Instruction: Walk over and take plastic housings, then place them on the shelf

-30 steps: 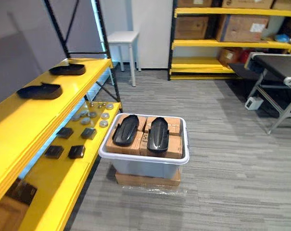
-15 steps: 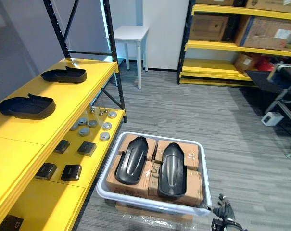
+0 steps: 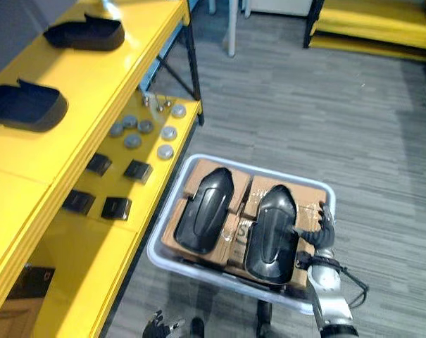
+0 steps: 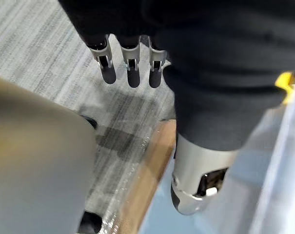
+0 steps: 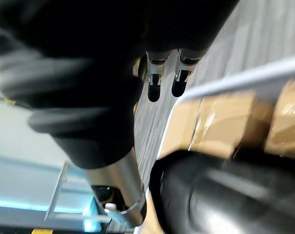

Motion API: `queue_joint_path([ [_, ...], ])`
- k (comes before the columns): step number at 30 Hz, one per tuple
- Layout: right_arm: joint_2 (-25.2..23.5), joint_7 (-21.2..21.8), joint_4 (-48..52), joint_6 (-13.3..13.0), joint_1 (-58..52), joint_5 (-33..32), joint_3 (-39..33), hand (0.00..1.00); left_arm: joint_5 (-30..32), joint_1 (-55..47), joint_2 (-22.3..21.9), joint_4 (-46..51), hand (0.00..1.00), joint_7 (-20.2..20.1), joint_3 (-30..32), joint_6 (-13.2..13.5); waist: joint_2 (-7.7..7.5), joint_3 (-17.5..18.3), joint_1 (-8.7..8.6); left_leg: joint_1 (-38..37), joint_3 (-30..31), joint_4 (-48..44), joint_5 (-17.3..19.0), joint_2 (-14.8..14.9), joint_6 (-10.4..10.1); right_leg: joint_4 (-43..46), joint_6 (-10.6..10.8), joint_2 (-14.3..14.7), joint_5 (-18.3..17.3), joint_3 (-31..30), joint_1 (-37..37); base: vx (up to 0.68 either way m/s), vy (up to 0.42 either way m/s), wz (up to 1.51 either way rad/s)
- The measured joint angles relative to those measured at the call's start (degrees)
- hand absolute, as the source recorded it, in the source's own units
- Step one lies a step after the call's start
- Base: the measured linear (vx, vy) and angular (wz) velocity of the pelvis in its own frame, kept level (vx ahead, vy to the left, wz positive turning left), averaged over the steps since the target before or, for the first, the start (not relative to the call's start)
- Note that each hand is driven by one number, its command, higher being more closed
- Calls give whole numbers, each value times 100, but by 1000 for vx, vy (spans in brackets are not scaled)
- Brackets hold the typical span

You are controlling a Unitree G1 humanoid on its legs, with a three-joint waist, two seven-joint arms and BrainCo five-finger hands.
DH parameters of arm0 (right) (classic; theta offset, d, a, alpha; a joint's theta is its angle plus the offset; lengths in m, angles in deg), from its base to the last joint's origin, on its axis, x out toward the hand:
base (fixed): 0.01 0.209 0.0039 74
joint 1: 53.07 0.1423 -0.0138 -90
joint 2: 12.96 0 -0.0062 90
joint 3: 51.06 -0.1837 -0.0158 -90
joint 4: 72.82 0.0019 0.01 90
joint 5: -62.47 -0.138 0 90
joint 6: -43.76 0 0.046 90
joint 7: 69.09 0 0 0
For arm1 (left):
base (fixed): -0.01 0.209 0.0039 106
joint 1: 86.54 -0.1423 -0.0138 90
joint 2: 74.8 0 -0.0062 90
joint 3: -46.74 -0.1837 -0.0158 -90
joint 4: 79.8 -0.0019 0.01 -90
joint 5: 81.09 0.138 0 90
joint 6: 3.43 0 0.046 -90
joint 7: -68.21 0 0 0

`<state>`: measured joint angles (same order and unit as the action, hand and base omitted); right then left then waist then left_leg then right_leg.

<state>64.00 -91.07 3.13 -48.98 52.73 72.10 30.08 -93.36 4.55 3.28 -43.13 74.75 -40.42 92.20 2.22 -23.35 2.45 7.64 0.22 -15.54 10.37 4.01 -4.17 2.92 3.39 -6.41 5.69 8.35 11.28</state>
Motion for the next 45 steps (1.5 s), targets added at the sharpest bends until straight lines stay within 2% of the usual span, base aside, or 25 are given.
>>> queue_joint_path([
  [4,-8,-174,-400,174,225,-5,-14,0,-81,213,63,0,0,109,-215,17,14,-155,57,422,-5,-300,143,-7,60,37,-9,0,100,-35,325,-89,55,-5],
  [6,-12,-286,-761,346,285,-5,-25,0,-127,359,76,-15,0,212,-275,26,19,-230,91,702,-24,-534,209,-6,77,161,-6,0,112,-107,576,-75,54,-10],
  [9,-53,-428,-807,501,284,12,-35,0,-234,482,98,-36,0,308,-433,32,49,-280,128,945,-29,-700,233,-8,80,288,-6,-6,113,-147,816,-83,30,-7],
  [15,-101,-869,-802,704,381,596,-45,0,-336,551,124,-39,0,538,-585,99,57,-326,129,1111,-23,-781,235,6,82,395,-34,6,138,-163,1011,-68,-3,-1],
  [16,-110,-907,-802,720,374,668,-59,100,-336,556,137,-31,0,555,-632,122,56,-329,138,1134,-26,-773,235,6,82,395,-37,9,157,-174,1044,-37,0,-6],
  [19,-116,-1060,-839,776,450,666,-182,100,-340,583,141,-35,0,568,-664,153,73,-356,144,1198,-57,-770,236,7,83,336,-39,26,239,-252,1114,-47,9,-11],
  [21,-3,-1112,-1250,787,829,654,-408,100,-340,599,144,-70,0,569,-674,153,77,-358,141,1221,-112,-763,236,8,84,265,-36,35,312,-309,1140,-35,15,-13],
  [25,455,-1039,-2060,857,1521,457,-729,100,-387,724,150,-191,0,569,-804,154,139,-389,165,1258,-63,-763,234,4,86,211,-34,39,370,-294,1140,-18,8,1],
  [28,730,-860,-2713,885,2068,244,-946,100,-453,744,171,-195,0,565,-872,150,154,-395,174,1274,-2,-765,222,6,98,154,-49,57,412,-269,1114,-13,1,4],
  [32,1403,-376,-4093,904,2857,171,-900,100,-464,724,111,-193,0,542,-883,141,306,-434,233,1078,50,-755,214,1,109,53,-50,54,439,-155,831,-13,9,9],
  [36,1753,30,-4653,1043,3364,203,-627,100,-688,703,112,-164,0,430,-880,138,361,-457,272,982,148,-709,214,4,110,-79,-64,71,492,-85,648,-13,5,11],
  [38,1815,177,-4561,1112,3385,292,-239,100,-793,587,108,25,0,404,-876,108,361,-457,274,842,158,-673,211,19,111,-229,-73,93,544,-49,450,27,7,5],
  [40,1856,288,-4013,1148,3144,601,136,100,-959,300,97,725,0,340,-867,93,362,-452,242,652,158,-649,210,25,109,-361,-69,106,565,-10,200,45,22,3],
  [41,1874,313,-3576,1146,2913,772,304,100,-1013,141,81,1150,0,320,-866,96,363,-444,236,548,160,-624,210,28,109,-415,-67,110,566,-7,80,50,30,7],
  [42,1883,378,-2844,1137,2509,1212,517,100,-1030,-118,32,1912,0,308,-862,108,357,-354,218,429,164,-540,210,24,109,-478,-65,108,567,7,-41,65,34,6],
  [45,1837,530,-1555,1134,1582,1897,702,100,-1036,-585,-95,3312,0,295,-802,114,350,-80,195,244,169,-373,205,11,116,-642,-62,104,568,31,-243,74,19,4],
])
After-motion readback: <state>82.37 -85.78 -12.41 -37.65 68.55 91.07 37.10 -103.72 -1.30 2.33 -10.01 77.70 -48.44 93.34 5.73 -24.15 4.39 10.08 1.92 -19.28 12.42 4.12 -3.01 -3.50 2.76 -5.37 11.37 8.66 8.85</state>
